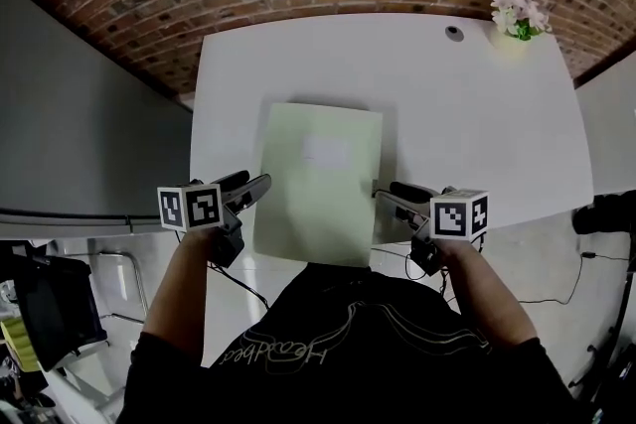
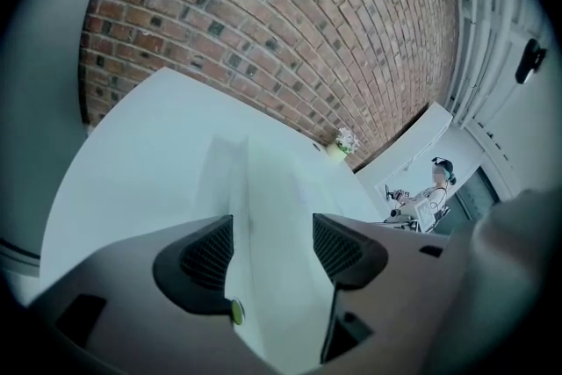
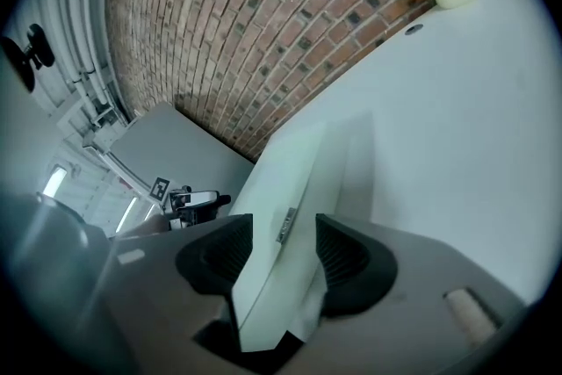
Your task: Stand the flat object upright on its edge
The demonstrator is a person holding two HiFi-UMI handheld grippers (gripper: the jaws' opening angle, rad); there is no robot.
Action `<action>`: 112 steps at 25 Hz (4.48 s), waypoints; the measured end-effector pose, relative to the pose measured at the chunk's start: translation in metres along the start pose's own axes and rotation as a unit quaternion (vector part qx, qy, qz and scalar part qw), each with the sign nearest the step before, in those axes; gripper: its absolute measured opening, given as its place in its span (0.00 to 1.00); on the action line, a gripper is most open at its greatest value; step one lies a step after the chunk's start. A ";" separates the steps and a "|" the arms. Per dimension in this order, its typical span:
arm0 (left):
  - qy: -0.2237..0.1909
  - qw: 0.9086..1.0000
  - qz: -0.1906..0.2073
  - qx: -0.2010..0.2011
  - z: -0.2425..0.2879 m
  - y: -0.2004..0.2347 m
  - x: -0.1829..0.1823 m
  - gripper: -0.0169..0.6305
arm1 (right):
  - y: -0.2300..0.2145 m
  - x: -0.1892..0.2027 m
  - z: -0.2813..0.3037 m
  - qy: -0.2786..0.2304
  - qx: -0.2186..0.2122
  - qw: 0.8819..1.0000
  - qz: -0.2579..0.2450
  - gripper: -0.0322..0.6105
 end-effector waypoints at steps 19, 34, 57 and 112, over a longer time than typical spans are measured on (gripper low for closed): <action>0.115 0.993 -0.010 0.031 0.033 0.030 0.008 0.43 | -0.004 0.014 0.035 0.026 0.051 0.996 0.065 0.42; 0.144 0.989 -0.008 0.026 0.039 0.030 0.010 0.37 | -0.004 0.016 0.036 0.048 0.066 0.995 0.064 0.36; 0.163 0.987 0.010 0.017 0.033 0.019 0.004 0.36 | 0.004 0.012 0.031 0.050 0.084 0.994 0.046 0.35; -0.091 0.951 0.295 0.030 -0.035 -0.106 -0.129 0.36 | 0.125 -0.147 -0.065 -0.263 0.090 0.894 -0.352 0.34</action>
Point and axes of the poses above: the fingertips, and each gripper's own axes: z forward along the fingers, y to its left, x out of its underside, the point moved 3 cm from there along -z, backward along the fingers, and after that the axes turned 7 degrees about x, right-handed, at the moved point
